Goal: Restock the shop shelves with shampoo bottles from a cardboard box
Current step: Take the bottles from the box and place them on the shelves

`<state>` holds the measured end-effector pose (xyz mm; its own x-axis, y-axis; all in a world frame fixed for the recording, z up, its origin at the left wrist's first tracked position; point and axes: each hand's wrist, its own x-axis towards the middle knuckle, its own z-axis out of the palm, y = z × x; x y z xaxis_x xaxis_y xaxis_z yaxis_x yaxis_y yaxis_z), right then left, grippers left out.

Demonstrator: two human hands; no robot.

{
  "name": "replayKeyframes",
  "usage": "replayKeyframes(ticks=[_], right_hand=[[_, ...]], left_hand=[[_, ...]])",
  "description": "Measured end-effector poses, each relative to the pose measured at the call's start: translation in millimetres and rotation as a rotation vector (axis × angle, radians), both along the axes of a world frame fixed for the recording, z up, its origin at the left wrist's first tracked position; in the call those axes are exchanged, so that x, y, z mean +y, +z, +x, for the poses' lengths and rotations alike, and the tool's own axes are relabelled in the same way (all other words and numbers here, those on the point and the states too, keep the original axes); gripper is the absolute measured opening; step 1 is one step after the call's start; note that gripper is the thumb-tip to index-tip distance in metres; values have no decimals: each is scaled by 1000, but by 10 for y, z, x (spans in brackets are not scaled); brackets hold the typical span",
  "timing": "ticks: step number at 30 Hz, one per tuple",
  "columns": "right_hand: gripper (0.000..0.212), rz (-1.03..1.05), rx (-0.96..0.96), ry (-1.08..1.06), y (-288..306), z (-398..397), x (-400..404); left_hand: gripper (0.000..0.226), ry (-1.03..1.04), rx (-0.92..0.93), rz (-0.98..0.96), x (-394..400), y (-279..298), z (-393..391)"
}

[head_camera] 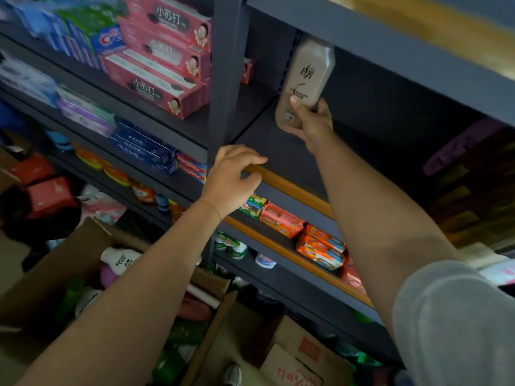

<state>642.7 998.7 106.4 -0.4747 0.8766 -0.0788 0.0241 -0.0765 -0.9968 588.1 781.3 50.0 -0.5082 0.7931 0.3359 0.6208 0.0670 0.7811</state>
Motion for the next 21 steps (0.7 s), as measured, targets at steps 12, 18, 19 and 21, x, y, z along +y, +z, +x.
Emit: replayKeyframes(ticks=[12,18,19,21], right_hand=[[42,111,-85,-252,171,414,-906],[34,-31,-103,324,-298,456,-2258],[33,-72,-202,438,-531,378,-2451],[30,-150,-407,625,-1091,238,-2806]], left_hand=[[42,22,-192,-12,-55,117,78],[44,342,-513,44,-1106,-444,-96],[43,479,-554,-54,-1435,-703,-159],[40,737,-517,-319,-2144,-1186,-194]])
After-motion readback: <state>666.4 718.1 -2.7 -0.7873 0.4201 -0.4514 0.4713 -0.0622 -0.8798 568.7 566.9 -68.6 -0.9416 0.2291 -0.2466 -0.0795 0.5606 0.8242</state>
